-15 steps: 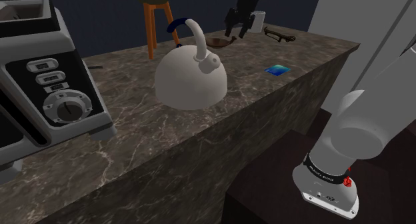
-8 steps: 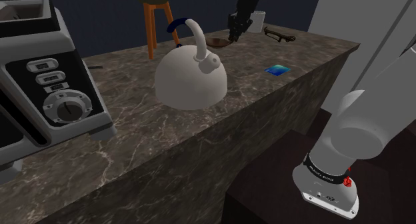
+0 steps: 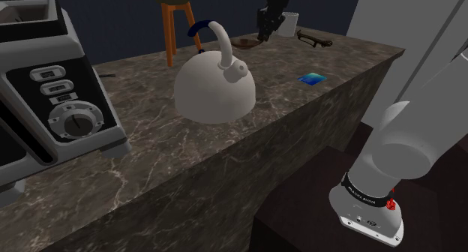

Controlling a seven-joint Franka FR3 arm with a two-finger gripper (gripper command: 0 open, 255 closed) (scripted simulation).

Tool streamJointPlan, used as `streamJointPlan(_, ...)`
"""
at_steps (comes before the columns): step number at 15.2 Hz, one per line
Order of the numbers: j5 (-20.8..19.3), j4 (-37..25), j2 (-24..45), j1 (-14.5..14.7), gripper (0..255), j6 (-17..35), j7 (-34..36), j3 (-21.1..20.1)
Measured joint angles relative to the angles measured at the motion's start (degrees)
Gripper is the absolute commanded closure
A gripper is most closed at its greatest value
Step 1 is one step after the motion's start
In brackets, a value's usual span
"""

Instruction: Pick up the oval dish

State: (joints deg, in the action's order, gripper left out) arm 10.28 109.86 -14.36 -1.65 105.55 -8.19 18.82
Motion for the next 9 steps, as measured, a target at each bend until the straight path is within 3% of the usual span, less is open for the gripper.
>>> streamJointPlan(9, 0.2, -8.3, 1.5, 0.2, 255, -6.8, 1.2, 0.1)
